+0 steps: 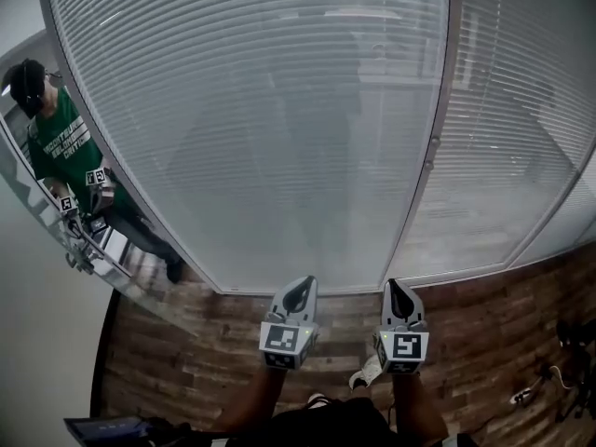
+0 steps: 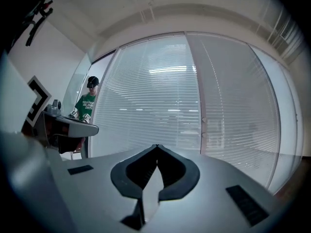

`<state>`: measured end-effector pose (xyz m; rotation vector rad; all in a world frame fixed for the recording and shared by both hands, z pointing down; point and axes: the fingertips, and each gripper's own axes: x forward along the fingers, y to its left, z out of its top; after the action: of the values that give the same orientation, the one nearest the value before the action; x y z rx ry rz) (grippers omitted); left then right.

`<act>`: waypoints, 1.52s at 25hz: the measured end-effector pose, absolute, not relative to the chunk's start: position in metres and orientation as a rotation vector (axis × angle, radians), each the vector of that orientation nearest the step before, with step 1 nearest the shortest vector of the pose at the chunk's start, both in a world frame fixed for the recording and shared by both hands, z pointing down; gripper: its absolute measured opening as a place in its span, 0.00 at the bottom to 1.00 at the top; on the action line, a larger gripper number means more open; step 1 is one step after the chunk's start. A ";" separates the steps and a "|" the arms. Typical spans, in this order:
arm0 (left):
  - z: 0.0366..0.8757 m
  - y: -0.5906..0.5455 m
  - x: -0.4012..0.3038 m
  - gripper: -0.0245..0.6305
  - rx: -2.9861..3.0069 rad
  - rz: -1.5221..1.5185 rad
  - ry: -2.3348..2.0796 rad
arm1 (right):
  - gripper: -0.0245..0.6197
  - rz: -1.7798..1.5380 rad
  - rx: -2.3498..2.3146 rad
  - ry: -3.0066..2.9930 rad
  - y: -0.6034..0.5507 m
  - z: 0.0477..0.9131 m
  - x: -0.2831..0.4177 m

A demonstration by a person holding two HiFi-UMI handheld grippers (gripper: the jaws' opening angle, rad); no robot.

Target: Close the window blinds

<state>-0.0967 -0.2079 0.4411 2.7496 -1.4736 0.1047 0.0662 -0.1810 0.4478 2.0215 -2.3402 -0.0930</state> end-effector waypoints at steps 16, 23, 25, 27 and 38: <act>0.501 -0.072 -0.085 0.03 2.766 0.073 -1.425 | 0.04 -0.137 1.989 -2.388 -0.056 0.485 0.040; 0.488 -0.029 -0.087 0.03 2.683 0.050 -1.529 | 0.04 -0.135 1.926 -2.405 -0.012 0.491 0.054; 0.491 -0.018 -0.084 0.03 2.671 0.068 -1.525 | 0.04 -0.135 1.913 -2.414 -0.004 0.492 0.054; 0.492 -0.012 -0.083 0.03 2.667 0.054 -1.542 | 0.04 -0.145 1.912 -2.422 0.001 0.491 0.057; 0.487 -0.001 -0.083 0.03 2.646 0.077 -1.583 | 0.04 -0.152 1.904 -2.414 0.011 0.494 0.066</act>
<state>-0.0831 -0.0008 0.4875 2.6458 -1.5829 0.0765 0.0659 0.0111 0.4944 1.9042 -2.4136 -0.1520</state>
